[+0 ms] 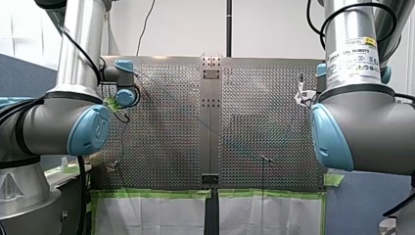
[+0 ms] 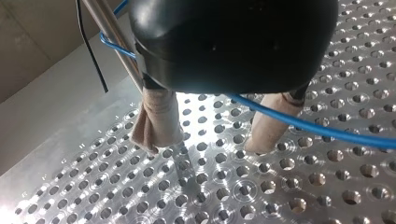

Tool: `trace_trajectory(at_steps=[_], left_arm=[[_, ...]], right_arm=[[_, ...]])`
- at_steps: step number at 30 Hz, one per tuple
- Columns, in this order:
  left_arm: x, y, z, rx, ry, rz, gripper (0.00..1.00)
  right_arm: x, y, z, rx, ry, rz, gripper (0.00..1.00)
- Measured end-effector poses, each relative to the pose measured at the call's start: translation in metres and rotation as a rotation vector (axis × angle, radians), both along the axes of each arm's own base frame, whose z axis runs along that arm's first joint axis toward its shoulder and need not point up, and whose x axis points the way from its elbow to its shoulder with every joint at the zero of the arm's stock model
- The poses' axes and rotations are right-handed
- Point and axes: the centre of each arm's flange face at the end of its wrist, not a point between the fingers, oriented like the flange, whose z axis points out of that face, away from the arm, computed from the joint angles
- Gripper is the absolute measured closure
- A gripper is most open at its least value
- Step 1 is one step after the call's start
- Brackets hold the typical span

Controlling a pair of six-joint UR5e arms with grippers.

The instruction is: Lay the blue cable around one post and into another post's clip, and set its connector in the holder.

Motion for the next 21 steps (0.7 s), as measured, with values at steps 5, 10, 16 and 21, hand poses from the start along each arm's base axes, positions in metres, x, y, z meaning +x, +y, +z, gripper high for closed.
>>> trace_trajectory(at_steps=[5, 10, 16, 21], left_arm=[[0.0, 0.0, 0.0, 0.0, 0.0, 0.0, 0.0], [0.0, 0.0, 0.0, 0.0, 0.0, 0.0, 0.0], [0.0, 0.0, 0.0, 0.001, 0.0, 0.0, 0.0], [0.0, 0.0, 0.0, 0.001, 0.0, 0.0, 0.0]], right_arm=[[0.003, -0.006, -0.005, 0.011, 0.007, 0.022, 1.0], [0.009, -0.013, 0.007, 0.015, 0.027, 0.062, 1.0], [0.012, -0.023, 0.024, 0.013, 0.056, 0.071, 1.0], [0.012, -0.028, 0.033, 0.023, 0.068, 0.07, 1.0]])
